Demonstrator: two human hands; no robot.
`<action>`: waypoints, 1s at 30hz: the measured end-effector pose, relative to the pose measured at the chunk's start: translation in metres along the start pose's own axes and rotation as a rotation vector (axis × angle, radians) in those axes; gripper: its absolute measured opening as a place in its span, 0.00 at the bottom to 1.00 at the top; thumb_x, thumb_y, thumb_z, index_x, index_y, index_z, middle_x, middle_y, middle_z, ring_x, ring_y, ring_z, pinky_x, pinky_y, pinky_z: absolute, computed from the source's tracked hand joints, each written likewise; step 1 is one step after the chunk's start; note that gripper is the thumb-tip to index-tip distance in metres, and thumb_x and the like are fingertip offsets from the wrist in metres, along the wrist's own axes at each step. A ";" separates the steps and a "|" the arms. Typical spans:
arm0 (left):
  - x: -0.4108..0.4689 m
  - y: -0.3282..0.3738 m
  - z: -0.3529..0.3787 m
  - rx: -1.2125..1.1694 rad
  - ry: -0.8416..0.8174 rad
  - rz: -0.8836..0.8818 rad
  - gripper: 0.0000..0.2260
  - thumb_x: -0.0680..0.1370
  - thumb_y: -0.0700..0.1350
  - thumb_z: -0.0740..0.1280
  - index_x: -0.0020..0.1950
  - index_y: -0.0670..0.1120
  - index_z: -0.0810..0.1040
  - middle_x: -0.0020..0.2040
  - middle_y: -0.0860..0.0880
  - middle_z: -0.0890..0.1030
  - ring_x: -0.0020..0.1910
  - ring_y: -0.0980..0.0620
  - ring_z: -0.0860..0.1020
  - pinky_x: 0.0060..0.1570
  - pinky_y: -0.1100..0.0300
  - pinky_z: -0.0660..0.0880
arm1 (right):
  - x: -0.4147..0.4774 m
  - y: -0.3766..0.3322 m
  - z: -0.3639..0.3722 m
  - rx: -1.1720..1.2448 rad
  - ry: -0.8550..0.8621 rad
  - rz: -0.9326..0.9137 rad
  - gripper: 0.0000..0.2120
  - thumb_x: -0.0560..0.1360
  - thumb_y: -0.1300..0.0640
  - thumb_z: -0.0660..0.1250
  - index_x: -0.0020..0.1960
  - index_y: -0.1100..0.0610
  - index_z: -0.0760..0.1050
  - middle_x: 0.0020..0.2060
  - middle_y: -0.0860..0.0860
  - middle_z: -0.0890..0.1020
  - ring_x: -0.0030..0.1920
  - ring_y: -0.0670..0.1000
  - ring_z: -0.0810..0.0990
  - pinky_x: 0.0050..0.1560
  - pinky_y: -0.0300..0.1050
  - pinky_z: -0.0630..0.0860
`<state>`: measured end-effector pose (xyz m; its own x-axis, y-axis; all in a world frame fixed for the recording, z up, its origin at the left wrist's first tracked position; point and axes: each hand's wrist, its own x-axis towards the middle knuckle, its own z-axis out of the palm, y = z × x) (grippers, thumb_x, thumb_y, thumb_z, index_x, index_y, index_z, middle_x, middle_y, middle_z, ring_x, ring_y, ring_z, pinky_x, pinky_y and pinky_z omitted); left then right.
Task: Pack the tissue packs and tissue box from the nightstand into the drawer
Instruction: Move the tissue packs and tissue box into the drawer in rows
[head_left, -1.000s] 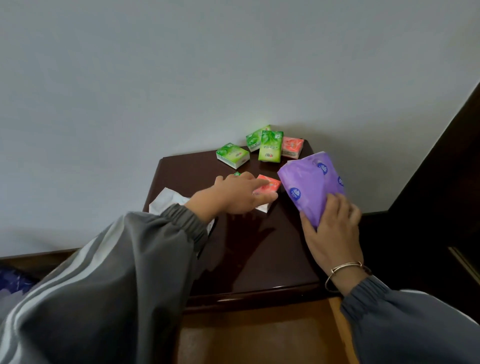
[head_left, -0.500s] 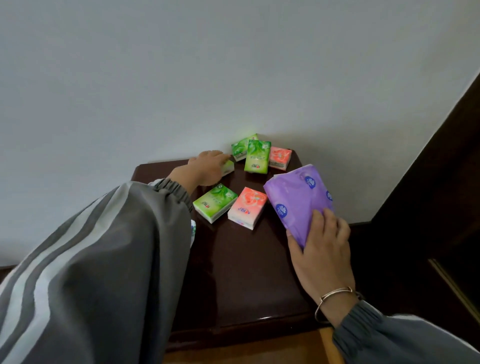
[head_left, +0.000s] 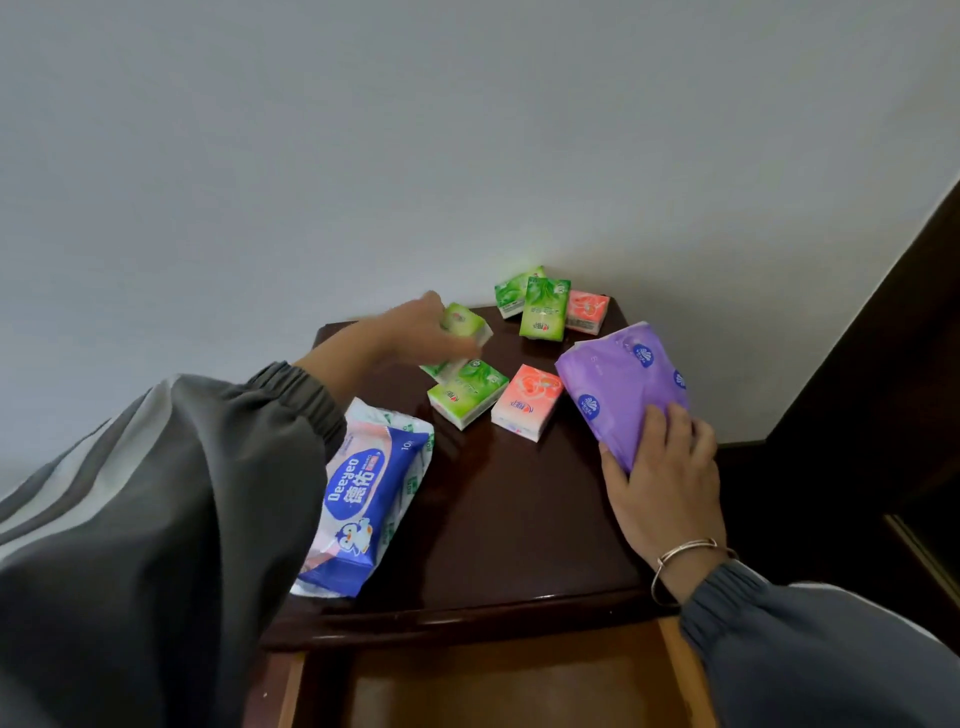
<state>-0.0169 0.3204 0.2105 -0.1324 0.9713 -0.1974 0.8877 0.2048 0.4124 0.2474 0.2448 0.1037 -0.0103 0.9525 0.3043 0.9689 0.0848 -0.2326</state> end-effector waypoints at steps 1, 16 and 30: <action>-0.008 0.005 0.005 0.046 -0.043 -0.008 0.33 0.70 0.63 0.69 0.64 0.43 0.65 0.52 0.48 0.77 0.47 0.50 0.76 0.41 0.56 0.70 | 0.000 0.000 0.000 -0.002 -0.010 0.004 0.28 0.74 0.47 0.64 0.67 0.64 0.67 0.65 0.65 0.70 0.63 0.67 0.68 0.58 0.58 0.72; -0.051 0.005 0.049 -0.052 0.342 -0.158 0.27 0.69 0.47 0.71 0.63 0.40 0.66 0.60 0.40 0.72 0.59 0.38 0.74 0.50 0.49 0.72 | 0.002 0.002 0.001 0.072 0.014 0.006 0.26 0.74 0.48 0.66 0.64 0.64 0.69 0.64 0.63 0.71 0.61 0.66 0.68 0.60 0.58 0.70; -0.134 -0.080 0.090 -0.299 0.694 -0.149 0.21 0.72 0.54 0.70 0.58 0.46 0.67 0.54 0.48 0.72 0.51 0.47 0.74 0.45 0.54 0.72 | 0.072 -0.091 -0.061 0.610 0.186 -0.148 0.21 0.67 0.47 0.71 0.53 0.59 0.73 0.50 0.58 0.76 0.52 0.60 0.73 0.55 0.50 0.69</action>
<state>-0.0311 0.1630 0.1241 -0.5753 0.7638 0.2927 0.6949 0.2676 0.6674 0.1739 0.2876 0.2026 -0.0370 0.8559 0.5159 0.6457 0.4145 -0.6413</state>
